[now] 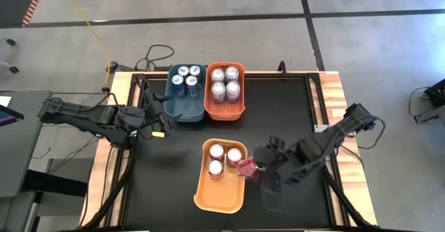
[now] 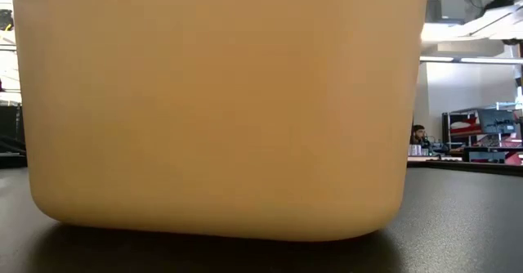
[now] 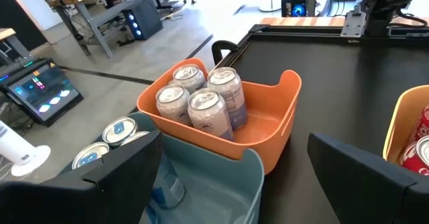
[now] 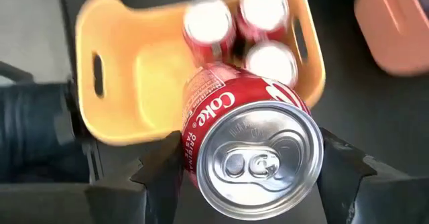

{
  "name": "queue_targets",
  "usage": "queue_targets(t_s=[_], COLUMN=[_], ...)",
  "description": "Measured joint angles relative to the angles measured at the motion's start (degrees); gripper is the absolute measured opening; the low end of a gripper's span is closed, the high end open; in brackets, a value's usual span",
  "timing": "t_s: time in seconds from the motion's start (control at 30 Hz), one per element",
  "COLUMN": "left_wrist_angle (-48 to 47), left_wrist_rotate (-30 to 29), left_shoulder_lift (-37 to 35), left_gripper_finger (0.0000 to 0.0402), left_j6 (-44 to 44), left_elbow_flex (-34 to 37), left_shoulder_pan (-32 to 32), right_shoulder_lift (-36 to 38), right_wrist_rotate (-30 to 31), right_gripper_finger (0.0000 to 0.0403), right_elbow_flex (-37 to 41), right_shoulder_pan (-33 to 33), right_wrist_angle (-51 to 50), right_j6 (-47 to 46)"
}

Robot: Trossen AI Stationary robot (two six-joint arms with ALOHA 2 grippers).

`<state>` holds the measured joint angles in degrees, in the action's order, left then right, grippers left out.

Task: Sort soda cans
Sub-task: Put the red soda can into the yellow bin

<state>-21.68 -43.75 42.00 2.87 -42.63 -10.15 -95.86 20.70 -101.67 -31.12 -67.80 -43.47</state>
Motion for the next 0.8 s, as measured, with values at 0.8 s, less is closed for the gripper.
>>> queue_targets(t_s=[0.8], left_wrist_angle=[-1.59], left_wrist_rotate=[-0.02], left_shoulder_lift=[0.0], left_gripper_finger=[0.0368], left_j6=[0.83], left_elbow_flex=[0.0], left_shoulder_pan=[0.0], right_shoulder_lift=[-16.31], right_wrist_rotate=[-8.98], right_gripper_finger=[0.027], right_elbow_flex=[-0.02], right_shoulder_pan=[6.75], right_wrist_angle=[8.29], right_j6=[7.47])
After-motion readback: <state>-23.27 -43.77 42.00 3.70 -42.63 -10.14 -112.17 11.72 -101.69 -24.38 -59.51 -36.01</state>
